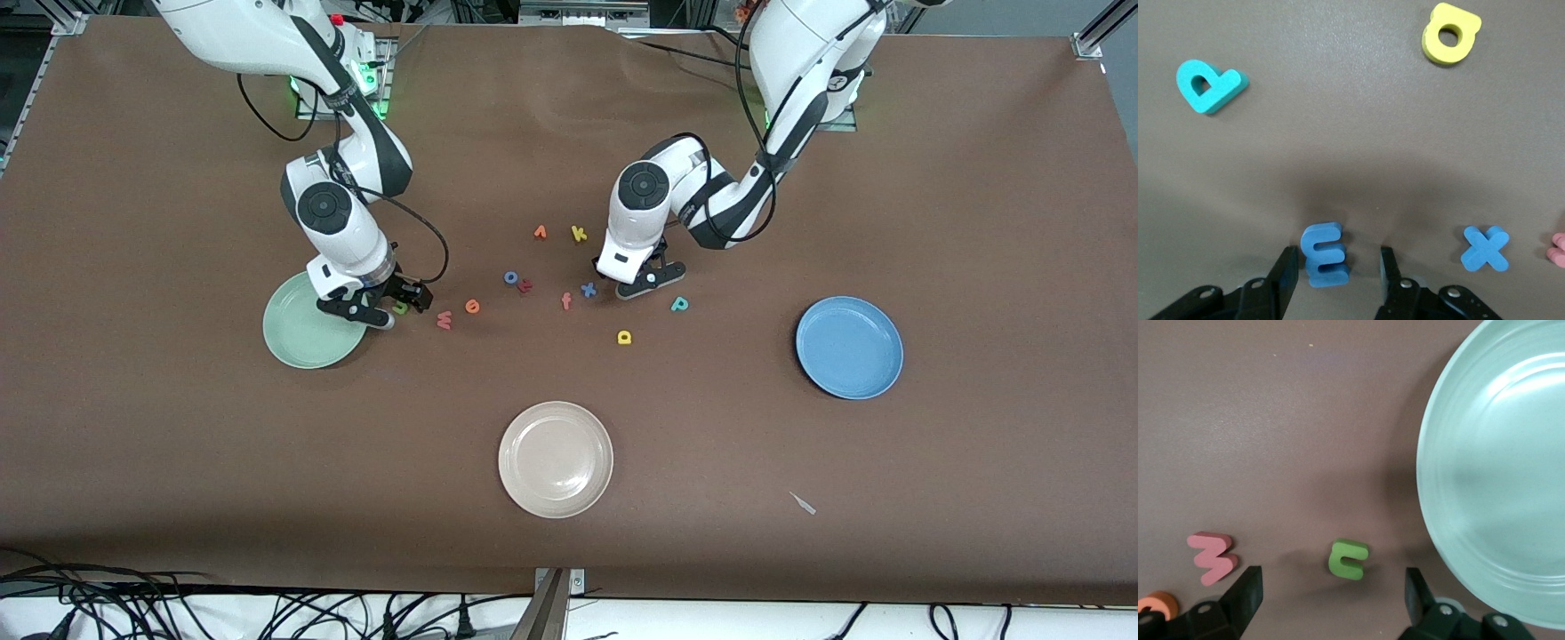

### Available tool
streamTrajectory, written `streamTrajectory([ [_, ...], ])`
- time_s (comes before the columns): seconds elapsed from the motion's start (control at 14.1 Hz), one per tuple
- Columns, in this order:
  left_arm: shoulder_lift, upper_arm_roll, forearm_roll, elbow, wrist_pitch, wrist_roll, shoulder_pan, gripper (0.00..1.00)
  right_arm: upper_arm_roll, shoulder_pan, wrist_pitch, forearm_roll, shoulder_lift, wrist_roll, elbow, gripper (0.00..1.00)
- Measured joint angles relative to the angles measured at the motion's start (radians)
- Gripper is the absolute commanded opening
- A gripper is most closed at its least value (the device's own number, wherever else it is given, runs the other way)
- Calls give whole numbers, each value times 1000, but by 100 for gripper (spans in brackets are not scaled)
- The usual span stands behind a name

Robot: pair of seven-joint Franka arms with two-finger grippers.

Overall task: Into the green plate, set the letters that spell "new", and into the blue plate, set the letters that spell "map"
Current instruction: 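Grasp green n with the right gripper while the left gripper grasps blue E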

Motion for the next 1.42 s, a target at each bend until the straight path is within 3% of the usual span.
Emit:
streamTrajectory([
  [0.14,-1,-1,0,2,0,0,0,25,0,0,5,-1,5,4,0,86],
  [0.42,-1,-1,0,4,0,0,0,8,-1,0,14,-1,10,7,0,73],
  [0.71,-1,0,0,6,-5,0,0,2,-2,0,18,-2,13,7,0,72],
  [0.99,-2,11,4,86,-203,83,25,2,-12,-1,37,-6,28,7,0,68],
  [1.27,-4,12,4,198,-409,317,114,2,-13,-2,40,-6,34,7,0,56],
  [1.42,-4,12,4,239,-492,457,168,2,-13,-2,40,-7,35,7,0,43],
])
